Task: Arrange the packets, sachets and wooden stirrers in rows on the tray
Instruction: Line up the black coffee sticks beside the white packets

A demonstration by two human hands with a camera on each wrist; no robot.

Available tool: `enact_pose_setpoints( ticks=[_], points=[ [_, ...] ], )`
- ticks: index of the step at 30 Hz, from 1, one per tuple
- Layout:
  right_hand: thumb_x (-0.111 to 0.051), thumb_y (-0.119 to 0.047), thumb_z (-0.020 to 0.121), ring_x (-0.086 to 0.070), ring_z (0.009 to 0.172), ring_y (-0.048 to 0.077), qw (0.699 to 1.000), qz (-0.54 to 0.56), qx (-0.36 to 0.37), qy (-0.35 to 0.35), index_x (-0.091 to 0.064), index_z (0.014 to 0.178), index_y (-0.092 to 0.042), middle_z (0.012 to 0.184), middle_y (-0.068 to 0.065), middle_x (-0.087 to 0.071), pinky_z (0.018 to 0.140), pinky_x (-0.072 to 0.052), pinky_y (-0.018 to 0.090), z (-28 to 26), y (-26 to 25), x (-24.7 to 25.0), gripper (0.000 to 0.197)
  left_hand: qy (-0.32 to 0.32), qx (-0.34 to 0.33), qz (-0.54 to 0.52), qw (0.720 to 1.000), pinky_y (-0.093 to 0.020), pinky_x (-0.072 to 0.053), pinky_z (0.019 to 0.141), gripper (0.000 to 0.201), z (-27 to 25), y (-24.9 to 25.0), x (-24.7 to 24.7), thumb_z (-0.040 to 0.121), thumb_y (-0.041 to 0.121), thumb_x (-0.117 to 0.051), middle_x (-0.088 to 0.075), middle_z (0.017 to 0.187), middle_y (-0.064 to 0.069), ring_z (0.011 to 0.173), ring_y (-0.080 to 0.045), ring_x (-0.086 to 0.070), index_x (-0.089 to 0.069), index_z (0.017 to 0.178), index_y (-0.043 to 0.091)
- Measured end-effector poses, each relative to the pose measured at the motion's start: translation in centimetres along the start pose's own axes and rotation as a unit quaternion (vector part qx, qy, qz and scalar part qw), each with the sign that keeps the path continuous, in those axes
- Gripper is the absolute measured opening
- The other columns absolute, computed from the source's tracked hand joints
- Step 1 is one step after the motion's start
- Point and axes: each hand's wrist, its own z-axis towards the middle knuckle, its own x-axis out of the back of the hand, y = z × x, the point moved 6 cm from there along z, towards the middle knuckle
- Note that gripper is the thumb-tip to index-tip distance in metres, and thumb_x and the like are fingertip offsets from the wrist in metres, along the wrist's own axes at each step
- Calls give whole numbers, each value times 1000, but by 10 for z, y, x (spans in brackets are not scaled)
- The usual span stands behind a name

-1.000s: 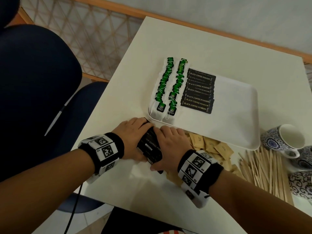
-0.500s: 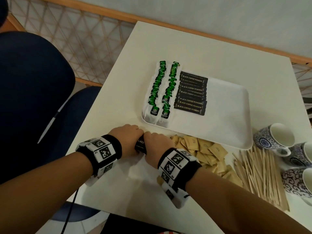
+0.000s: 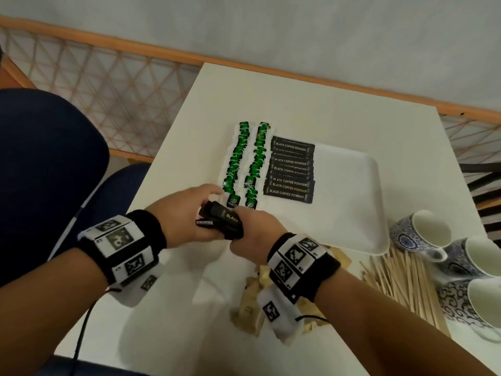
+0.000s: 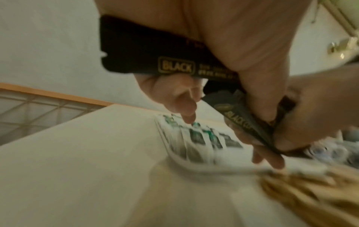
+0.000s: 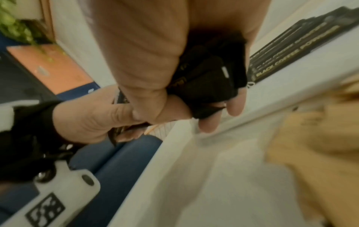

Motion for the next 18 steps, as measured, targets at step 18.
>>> enact_pose_setpoints(
  ticks=[18],
  points=[
    [-53,-3,67,-59,60,25,851,524,-5,-47,-61,76,-3,64,8,-61,61,-49,34,9,43,73,12,-37,72,-492,867,-46,-56,75,35,92,91,-15,71,40,-79,-73,94,-12,87,-34,-68,-74,94,15]
  ],
)
